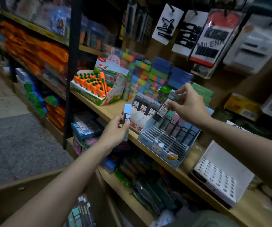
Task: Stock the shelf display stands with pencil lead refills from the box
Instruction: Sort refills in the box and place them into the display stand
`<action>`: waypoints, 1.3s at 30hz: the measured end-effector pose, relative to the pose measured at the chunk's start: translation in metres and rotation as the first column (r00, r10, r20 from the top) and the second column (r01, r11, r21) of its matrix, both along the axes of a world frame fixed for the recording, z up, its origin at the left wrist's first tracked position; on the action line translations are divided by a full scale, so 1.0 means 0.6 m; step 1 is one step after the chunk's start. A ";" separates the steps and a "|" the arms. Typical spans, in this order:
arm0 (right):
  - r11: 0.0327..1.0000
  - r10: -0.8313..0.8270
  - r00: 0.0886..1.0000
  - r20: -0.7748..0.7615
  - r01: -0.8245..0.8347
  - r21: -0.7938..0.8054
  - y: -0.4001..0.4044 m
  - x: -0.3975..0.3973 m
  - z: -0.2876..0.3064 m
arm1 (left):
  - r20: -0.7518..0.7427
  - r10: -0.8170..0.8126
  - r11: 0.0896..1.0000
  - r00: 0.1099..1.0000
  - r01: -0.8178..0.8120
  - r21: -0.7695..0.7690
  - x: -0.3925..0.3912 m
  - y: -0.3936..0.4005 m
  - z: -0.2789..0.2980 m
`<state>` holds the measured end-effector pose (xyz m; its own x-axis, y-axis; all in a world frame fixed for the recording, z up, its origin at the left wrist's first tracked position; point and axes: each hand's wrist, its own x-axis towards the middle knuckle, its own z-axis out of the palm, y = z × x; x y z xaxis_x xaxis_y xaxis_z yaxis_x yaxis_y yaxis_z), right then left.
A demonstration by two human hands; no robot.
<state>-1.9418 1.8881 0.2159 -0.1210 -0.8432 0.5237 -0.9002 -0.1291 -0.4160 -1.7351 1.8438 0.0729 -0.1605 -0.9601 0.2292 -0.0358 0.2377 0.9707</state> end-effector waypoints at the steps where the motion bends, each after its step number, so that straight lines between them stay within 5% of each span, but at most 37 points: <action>1: 1.000 -0.003 1.000 -0.025 0.003 -0.015 -0.013 0.005 0.001 | 0.037 0.007 1.000 0.999 -0.007 -0.007 -0.003 -0.006 -0.001; 18: 0.997 -0.073 0.994 -0.084 0.071 -0.025 -0.124 0.008 -0.025 | 0.020 -0.131 0.988 0.991 0.132 -0.085 -0.031 -0.056 0.015; 35: 0.980 -0.108 0.921 -0.374 0.162 0.116 -0.137 0.016 -0.057 | 0.025 -0.125 0.987 0.992 0.127 -0.097 -0.043 -0.045 0.008; 39: 0.997 -0.079 0.979 -0.187 0.075 -0.026 -0.096 0.019 -0.021 | -0.138 -0.056 0.991 0.989 0.037 -0.132 -0.039 -0.035 0.013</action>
<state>-1.9304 1.8305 0.2030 -0.0832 -0.8252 0.5587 -0.9696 -0.0625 -0.2367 -1.7585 1.8231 0.0805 -0.1613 -0.9134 0.3738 0.1135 0.3591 0.9264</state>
